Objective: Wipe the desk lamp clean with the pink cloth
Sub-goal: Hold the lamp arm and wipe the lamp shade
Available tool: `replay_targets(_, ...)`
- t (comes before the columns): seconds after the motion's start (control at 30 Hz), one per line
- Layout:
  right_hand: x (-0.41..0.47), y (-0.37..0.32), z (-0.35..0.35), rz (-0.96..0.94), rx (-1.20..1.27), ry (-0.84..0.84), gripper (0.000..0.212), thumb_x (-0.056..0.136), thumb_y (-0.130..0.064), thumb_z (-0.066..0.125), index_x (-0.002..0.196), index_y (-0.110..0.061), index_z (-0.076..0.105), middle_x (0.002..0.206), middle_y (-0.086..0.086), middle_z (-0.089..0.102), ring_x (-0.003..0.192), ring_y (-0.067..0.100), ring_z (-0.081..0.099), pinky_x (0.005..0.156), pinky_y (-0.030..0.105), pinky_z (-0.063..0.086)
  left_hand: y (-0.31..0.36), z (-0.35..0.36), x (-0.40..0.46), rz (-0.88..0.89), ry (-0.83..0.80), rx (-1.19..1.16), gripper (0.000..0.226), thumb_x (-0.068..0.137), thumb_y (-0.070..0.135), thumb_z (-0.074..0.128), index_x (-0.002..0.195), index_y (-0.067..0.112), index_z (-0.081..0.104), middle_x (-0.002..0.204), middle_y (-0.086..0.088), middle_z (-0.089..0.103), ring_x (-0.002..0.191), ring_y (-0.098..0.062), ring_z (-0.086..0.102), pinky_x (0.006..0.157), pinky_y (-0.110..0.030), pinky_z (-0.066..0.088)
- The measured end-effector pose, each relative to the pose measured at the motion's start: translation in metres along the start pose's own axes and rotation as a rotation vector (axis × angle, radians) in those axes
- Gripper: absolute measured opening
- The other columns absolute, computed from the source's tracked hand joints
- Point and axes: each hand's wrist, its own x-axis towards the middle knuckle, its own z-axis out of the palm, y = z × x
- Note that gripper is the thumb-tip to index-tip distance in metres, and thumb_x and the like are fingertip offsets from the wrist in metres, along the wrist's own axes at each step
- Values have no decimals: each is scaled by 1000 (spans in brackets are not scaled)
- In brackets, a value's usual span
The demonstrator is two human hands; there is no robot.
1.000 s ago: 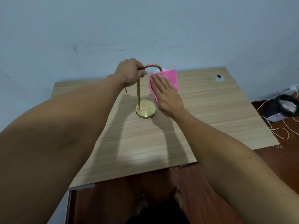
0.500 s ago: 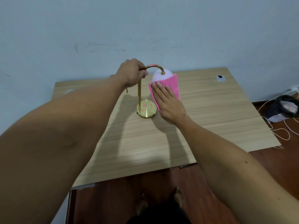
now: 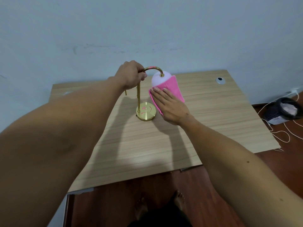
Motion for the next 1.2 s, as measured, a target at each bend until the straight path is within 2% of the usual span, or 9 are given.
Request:
replay_targets(0.1,22,16,-13,32,-11,20,68,102,-26,42,161,4,28,169,22,27,159,35,23,132,49,12,2,0,0,-3,-7,6,24,96,30,63,88,12,77,71,1,66,75,-25,62,79,-37,53)
replay_targets(0.23,32,14,-20,80,13,24,69,101,-28,43,160,5,30,168,23,28,159,37,23,131,50,11,3,-1,0,-2,-16,15,24,96,29,63,89,11,77,71,0,66,76,-25,64,79,-39,54)
replay_targets(0.4,6,5,-10,-14,-15,-10,70,101,-26,48,161,4,28,169,22,27,160,35,21,132,49,11,2,1,-1,-9,3,-10,23,96,29,62,90,13,78,76,1,69,81,-24,66,82,-37,53)
replay_targets(0.6,58,12,-26,112,-3,-58,65,98,-27,54,151,8,43,158,27,45,151,42,38,129,53,23,3,1,-3,-13,-2,12,24,94,31,63,87,13,77,80,-8,73,82,-30,67,80,-41,55)
replay_targets(0.77,30,-7,-19,101,-28,-39,60,102,-21,38,155,8,38,162,27,40,155,39,32,131,50,15,3,3,-3,-28,10,-4,24,95,30,61,88,13,77,70,6,66,77,-24,64,79,-36,53)
replay_targets(0.93,67,3,-30,178,14,-97,61,98,-21,46,151,9,43,156,28,47,151,42,37,130,50,19,3,0,-4,-34,-3,21,24,94,33,62,86,15,76,79,-7,72,82,-30,68,81,-45,57)
replay_targets(1.03,44,2,-21,101,20,-74,63,99,-17,41,157,8,35,164,26,37,157,38,29,131,49,14,4,0,-3,-33,-10,7,23,94,32,62,87,16,76,78,-2,71,80,-26,68,83,-43,57)
replay_targets(1.13,2,6,-3,-32,9,-79,63,97,-10,31,157,5,37,165,21,37,156,33,33,130,46,17,3,1,-2,-40,-7,-11,21,94,30,62,87,16,76,70,8,65,76,-21,64,84,-39,56)
replay_targets(1.2,-18,10,5,-37,69,-106,64,94,-7,28,157,4,40,164,19,40,154,32,36,128,43,20,2,1,-1,-43,-13,-14,21,94,29,62,88,15,76,72,8,66,78,-22,65,84,-40,56)
